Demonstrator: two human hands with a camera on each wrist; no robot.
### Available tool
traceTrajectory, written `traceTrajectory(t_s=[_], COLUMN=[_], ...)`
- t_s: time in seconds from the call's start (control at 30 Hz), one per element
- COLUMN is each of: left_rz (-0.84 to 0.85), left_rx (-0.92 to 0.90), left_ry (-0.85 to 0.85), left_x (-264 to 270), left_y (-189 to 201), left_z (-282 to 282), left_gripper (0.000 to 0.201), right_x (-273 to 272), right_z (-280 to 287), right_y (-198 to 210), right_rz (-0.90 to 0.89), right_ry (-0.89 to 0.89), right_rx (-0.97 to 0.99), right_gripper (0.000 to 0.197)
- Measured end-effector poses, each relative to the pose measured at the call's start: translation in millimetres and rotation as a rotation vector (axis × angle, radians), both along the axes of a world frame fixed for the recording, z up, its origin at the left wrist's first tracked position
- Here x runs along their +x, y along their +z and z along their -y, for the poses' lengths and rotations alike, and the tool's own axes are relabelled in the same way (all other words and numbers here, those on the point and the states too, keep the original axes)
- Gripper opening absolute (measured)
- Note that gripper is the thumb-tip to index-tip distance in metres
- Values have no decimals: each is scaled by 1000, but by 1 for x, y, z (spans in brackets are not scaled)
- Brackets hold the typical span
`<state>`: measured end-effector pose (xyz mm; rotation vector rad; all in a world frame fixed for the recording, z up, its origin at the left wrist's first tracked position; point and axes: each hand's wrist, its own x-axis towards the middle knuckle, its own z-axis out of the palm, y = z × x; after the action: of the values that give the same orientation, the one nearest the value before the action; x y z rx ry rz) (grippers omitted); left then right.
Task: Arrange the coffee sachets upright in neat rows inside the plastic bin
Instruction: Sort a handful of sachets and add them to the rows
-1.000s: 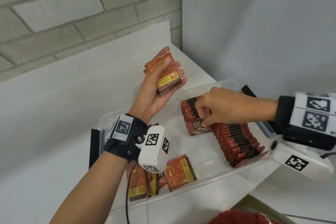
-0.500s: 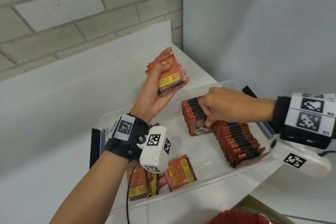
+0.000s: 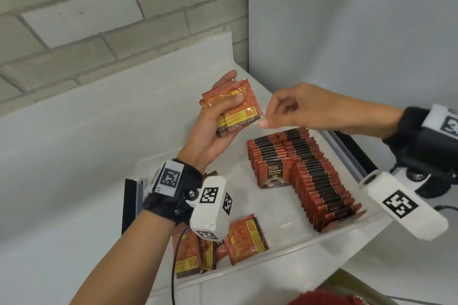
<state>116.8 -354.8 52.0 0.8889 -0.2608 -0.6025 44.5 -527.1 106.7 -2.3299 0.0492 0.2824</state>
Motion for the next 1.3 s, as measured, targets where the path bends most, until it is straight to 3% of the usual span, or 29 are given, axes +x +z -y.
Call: traceTrajectory(t_s=[0.1, 0.33, 0.47, 0.63, 0.77, 0.87, 1.0, 1.1, 1.13, 1.23, 1.3], left_rz=[6, -35, -73, -118, -83, -59, -2, 2, 2, 29, 47], left_rx=[-29, 14, 67, 47, -6, -15, -2, -43, -55, -74, -70], left_ry=[-27, -29, -75, -124, -150, -138, -74, -17, 2, 30, 33], left_x=[-1, -3, 1, -2, -3, -3, -2, -1, -1, -1, -1], left_y=[-1, 4, 3, 3, 2, -1, -2, 0, 0, 1, 0], left_z=[1, 2, 0, 1, 0, 0, 0, 0, 0, -1, -1], left_gripper=[45, 31, 69, 47, 33, 35, 39, 40, 40, 38, 39], right_x=[4, 6, 4, 1, 0, -1, -2, -5, -7, -14, -16], right_z=[-2, -3, -1, 0, 1, 2, 1, -6, -9, -17, -23], right_y=[3, 2, 15, 18, 8, 3, 3, 3, 1, -11, -19], right_rz=[41, 107, 266, 350, 341, 332, 279, 217, 176, 49, 18], right_ry=[-98, -153, -171, -89, -41, -30, -110, -275, -307, -292, -297], right_rx=[192, 301, 425, 435, 306, 267, 391, 655, 717, 674, 663], right_gripper=[29, 13, 12, 14, 14, 14, 19, 18, 26, 54, 53])
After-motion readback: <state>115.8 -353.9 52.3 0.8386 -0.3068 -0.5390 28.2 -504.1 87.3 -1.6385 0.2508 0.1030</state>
